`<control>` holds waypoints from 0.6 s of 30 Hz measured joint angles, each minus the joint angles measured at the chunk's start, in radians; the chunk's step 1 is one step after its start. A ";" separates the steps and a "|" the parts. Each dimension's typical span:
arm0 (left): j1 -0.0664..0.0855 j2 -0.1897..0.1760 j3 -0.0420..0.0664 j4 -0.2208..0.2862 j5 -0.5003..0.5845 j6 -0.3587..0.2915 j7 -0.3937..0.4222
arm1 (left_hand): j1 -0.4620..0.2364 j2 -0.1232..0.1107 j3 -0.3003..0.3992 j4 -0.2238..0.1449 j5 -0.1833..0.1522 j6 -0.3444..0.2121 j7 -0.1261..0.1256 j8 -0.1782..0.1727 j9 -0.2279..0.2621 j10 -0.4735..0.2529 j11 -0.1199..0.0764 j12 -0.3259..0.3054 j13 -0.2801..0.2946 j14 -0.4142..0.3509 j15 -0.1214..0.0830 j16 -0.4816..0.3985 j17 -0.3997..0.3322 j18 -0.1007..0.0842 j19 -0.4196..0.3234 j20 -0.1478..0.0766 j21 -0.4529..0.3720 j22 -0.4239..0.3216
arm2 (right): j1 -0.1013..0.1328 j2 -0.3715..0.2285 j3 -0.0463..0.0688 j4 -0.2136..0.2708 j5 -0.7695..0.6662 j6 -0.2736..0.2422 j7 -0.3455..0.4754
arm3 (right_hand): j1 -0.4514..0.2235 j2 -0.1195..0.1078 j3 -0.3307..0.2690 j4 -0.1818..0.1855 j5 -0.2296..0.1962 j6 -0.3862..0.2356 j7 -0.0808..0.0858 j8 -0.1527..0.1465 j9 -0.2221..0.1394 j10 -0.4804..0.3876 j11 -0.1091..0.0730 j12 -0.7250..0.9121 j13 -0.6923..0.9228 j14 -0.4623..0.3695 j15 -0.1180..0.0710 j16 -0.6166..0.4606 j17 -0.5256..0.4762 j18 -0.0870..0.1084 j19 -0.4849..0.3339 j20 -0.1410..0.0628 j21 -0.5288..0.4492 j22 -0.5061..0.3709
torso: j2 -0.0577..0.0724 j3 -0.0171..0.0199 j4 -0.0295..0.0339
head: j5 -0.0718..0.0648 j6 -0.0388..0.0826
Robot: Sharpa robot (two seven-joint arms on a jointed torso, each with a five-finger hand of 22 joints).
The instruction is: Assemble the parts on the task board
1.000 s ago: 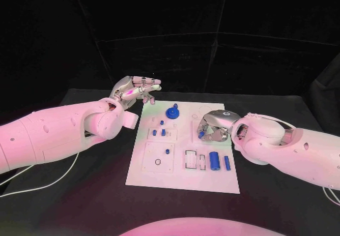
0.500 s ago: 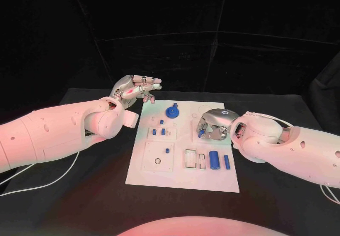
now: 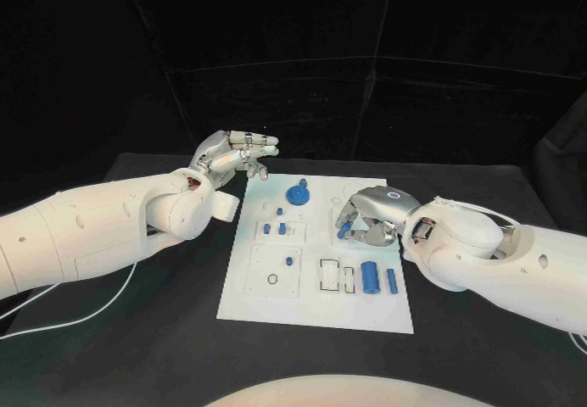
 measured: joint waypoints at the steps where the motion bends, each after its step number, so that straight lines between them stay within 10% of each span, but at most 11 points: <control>1: 0.000 0.000 0.000 0.000 0.000 0.000 0.000 | 0.000 0.000 0.000 0.000 0.000 0.000 0.000 0.000 0.000 0.000 0.000 0.000 0.000 0.000 0.000 0.000 0.000 0.000 0.000 0.000 0.000 0.000 | 0.000 -0.006 0.002 0.009 0.001 -0.007 0.003 | 0.000 0.000 0.003 -0.001 0.000 0.000 0.000 -0.003 0.000 0.001 -0.001 -0.001 0.000 0.000 0.000 0.000 0.000 0.000 0.000 0.000 0.000 0.000 | 0.000 0.0000 0.0000 | 0.000 0.000; 9: 0.000 -0.002 0.000 0.001 0.000 0.000 0.000 | 0.000 0.000 0.000 0.000 0.000 0.000 0.000 0.000 0.000 0.000 0.000 0.000 0.000 0.000 0.000 0.000 0.000 0.000 0.000 0.000 0.000 0.000 | 0.001 -0.005 0.019 0.079 -0.002 -0.054 0.015 | -0.011 -0.010 0.026 -0.012 0.000 0.002 -0.001 -0.003 -0.002 0.007 0.000 -0.008 -0.002 0.000 0.000 0.006 0.002 0.000 0.000 0.000 0.006 0.003 | 0.001 0.0001 -0.0001 | 0.007 0.004; 18: 0.000 0.004 0.000 -0.002 0.000 0.000 -0.001 | 0.000 0.000 0.000 0.000 0.000 0.000 0.000 0.000 0.000 0.000 0.000 0.000 0.000 0.000 0.000 0.000 0.000 0.000 0.000 0.000 0.000 0.000 | 0.001 0.140 0.020 0.055 -0.009 -0.059 0.038 | -0.016 -0.016 0.036 -0.016 0.004 0.002 -0.001 -0.003 -0.003 0.007 0.000 -0.012 -0.004 0.000 0.000 0.006 0.002 0.000 0.000 0.000 0.006 0.003 | 0.002 -0.0005 0.0004 | 0.018 -0.003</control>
